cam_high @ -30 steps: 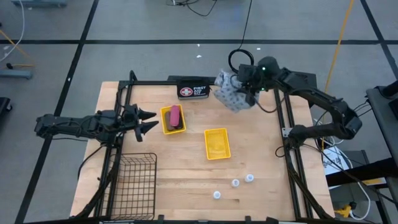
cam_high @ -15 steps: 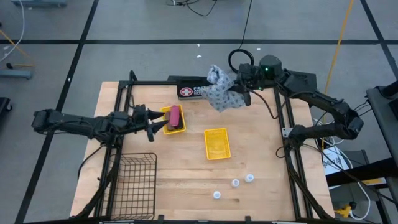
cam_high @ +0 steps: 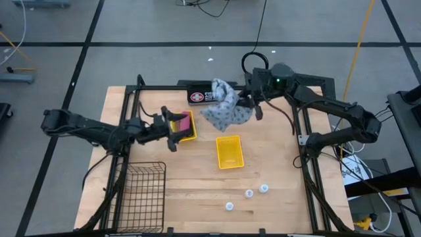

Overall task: Pick & Place Medicine items
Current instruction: Put the blue patient gown into the wire basket

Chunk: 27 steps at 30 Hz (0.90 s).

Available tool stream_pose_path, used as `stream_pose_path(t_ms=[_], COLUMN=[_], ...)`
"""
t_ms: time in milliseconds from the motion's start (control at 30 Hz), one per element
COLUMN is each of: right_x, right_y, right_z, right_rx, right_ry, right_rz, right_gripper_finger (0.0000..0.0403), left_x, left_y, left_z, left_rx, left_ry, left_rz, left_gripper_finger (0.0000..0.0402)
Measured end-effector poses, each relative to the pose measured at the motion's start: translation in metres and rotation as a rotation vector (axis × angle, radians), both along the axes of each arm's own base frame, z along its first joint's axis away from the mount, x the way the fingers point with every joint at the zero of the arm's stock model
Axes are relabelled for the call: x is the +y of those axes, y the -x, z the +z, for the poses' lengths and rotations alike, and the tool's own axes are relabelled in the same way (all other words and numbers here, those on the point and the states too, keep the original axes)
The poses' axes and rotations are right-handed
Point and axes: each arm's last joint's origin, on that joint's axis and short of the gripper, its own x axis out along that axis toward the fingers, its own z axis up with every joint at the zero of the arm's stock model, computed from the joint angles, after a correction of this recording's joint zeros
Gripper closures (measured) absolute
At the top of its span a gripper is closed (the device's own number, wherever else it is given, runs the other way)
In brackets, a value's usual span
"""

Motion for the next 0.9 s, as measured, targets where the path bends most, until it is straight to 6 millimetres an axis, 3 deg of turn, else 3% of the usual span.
stream_pose_path(t_ms=[200, 433, 633, 900], right_x=[0.008, 0.02, 0.037, 0.063], right_y=[-0.02, -0.038, -0.045, -0.052], right_z=[-0.005, -0.007, -0.009, -0.015], right_rx=[-0.046, -0.104, -0.109, -0.094], right_ry=[0.026, 0.037, 0.042, 0.044], right_rz=[0.057, 0.113, 0.177, 0.27], right_gripper_finger=[0.0359, 0.0359, 0.0359, 0.0359], left_x=[-0.005, -0.008, -0.006, -0.008], left_y=[-0.034, -0.063, -0.067, -0.069], left_z=[0.009, 0.02, 0.032, 0.037], left_rx=[0.021, 0.021, -0.002, -0.021], left_ry=[-0.014, -0.028, -0.065, -0.089], left_rz=[-0.096, -0.073, 0.026, -0.047], left_gripper_finger=[0.0066, 0.006, 0.0068, 0.0062])
